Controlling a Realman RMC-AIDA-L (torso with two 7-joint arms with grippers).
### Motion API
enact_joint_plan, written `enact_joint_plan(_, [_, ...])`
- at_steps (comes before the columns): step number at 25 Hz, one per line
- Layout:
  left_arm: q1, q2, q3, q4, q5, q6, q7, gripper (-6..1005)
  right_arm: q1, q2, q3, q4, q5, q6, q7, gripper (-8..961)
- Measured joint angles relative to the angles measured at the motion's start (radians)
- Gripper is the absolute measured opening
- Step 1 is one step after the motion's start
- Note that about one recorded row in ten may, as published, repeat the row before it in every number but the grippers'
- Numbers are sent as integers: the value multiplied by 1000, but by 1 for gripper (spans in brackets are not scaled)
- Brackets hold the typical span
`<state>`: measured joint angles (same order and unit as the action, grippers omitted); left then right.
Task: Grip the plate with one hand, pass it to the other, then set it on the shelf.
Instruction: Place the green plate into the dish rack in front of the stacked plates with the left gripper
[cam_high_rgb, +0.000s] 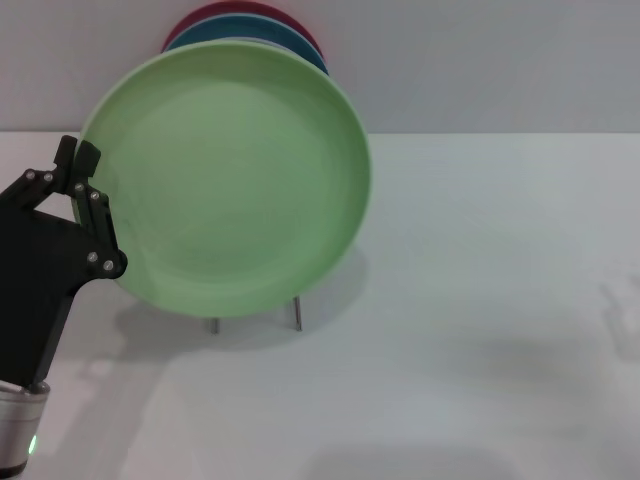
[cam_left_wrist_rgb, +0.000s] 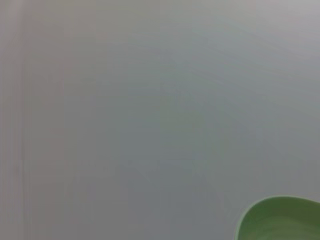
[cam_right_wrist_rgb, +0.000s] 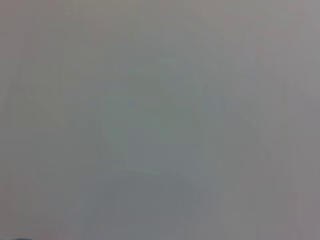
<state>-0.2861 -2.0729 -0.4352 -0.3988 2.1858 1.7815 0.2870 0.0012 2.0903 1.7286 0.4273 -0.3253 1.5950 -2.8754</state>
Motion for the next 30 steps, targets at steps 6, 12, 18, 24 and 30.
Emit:
enact_joint_plan(6, [-28, 2, -12, 79, -2, 45, 144, 41, 20, 0, 43, -9, 0, -99, 1, 381])
enact_joint_plan(12, [-68, 6, -8, 189, 1, 126, 154, 37, 40, 0, 100, -21, 0, -209, 2, 382])
enact_joint_plan(18, [-105, 7, 6, 279, 2, 154, 158, 38, 60, -2, 141, -44, 0, -257, 2, 382])
enact_joint_plan(24, [-143, 9, 23, 334, 2, 153, 246, 41, 62, -1, 177, -46, 0, -272, 1, 381])
enact_joint_plan(30, [-179, 12, 95, 408, 2, 167, 320, 43, 63, -1, 200, -47, 0, -300, -2, 380])
